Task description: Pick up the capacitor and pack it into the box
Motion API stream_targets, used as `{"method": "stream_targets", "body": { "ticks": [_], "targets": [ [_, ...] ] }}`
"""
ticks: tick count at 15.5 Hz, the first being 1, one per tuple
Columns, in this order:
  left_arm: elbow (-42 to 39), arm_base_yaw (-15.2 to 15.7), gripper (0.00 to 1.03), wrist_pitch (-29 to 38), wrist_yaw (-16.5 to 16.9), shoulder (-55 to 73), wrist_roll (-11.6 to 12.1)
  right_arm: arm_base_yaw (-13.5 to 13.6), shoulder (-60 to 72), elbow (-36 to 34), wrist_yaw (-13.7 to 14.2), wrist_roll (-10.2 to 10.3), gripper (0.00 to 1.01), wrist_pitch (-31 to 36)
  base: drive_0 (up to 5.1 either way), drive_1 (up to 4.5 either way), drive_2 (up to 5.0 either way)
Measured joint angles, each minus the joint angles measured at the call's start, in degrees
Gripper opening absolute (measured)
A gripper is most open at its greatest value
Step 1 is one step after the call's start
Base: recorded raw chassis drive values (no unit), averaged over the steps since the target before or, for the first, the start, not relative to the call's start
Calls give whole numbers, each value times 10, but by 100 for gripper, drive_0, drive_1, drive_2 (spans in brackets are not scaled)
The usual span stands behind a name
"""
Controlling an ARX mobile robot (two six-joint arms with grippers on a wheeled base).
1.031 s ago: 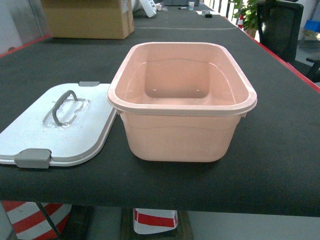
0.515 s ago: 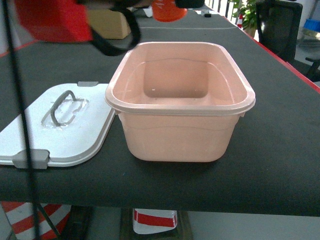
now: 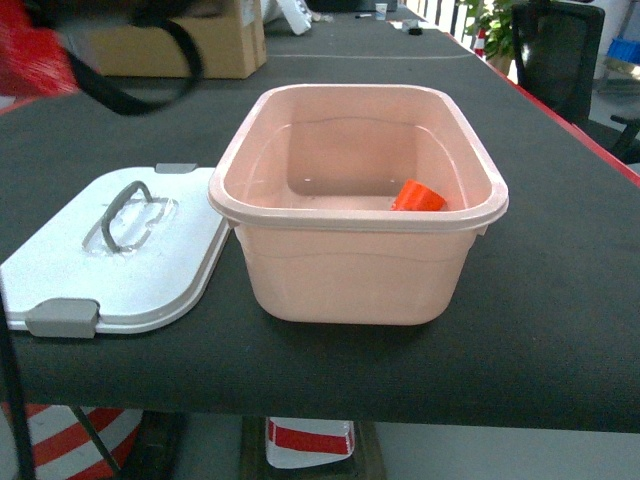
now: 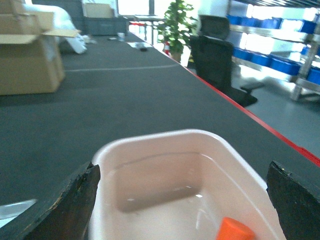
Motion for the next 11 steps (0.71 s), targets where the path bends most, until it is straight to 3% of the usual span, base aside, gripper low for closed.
{"method": "stream_targets", "body": {
  "ticks": [5,6,8,11],
  "targets": [
    [-16,86,98,14,18,-22,-2,0,0,0,0,0,98,0,0,0,0],
    [-21,111,98,15,23,-22,-2,0,0,0,0,0,98,0,0,0,0],
    [-34,196,98,18,58,3,-2,0,0,0,0,0,98,0,0,0,0],
    [-20,256,98,6,104,86,2,0,0,0,0,0,98,0,0,0,0]
  ]
}}
